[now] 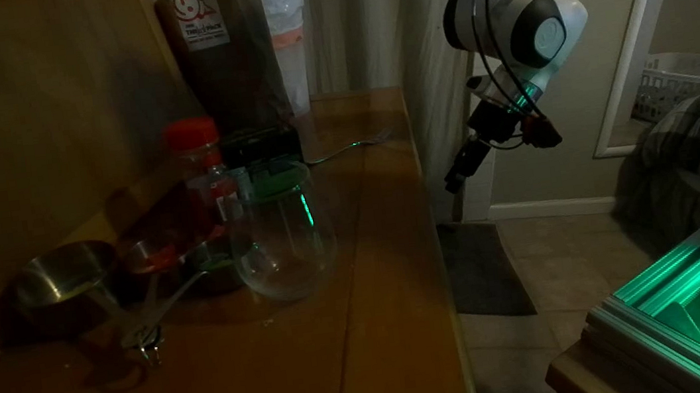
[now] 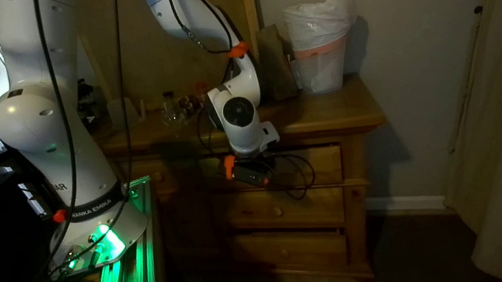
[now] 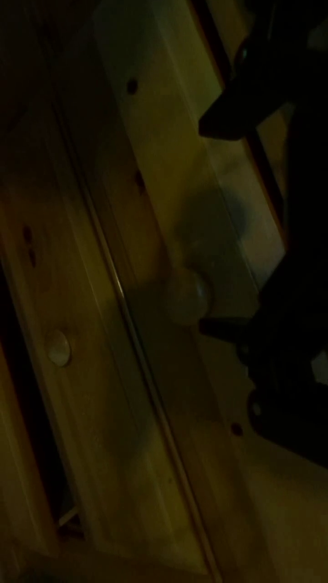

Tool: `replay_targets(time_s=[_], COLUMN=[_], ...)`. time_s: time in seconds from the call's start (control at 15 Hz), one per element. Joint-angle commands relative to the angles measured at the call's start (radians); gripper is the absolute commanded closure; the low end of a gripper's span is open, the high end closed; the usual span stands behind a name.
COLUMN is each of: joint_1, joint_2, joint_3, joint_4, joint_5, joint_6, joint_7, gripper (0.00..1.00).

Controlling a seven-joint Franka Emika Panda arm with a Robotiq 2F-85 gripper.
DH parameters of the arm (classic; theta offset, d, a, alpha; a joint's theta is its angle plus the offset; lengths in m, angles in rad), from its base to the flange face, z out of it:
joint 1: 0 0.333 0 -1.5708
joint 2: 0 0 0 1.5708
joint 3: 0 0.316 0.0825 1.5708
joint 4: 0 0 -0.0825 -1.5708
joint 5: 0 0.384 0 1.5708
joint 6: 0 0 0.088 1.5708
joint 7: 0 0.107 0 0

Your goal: Open the top right drawer, remove the brown packet from the drawer and put it on the dresser

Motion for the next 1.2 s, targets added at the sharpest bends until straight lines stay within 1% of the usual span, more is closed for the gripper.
replay_targets(time_s=[0.0,0.27,0.6,0.8,1.13], joint_1=[-0.064,-0.099,-0.106,-0.101,-0.094], joint_2=[0.074,0.131,0.190,0.222,0.281], joint_3=[0.010,0.016,0.026,0.022,0.013], joint_4=[0.050,0.082,0.123,0.158,0.221], joint_5=[0.037,0.031,0.057,0.083,0.122], joint_6=[-0.060,-0.151,-0.257,-0.283,-0.288], joint_7=[-0.034,-0.015,-0.031,-0.042,-0.070], gripper=[0.00,0.00,0.00,0.00,0.00])
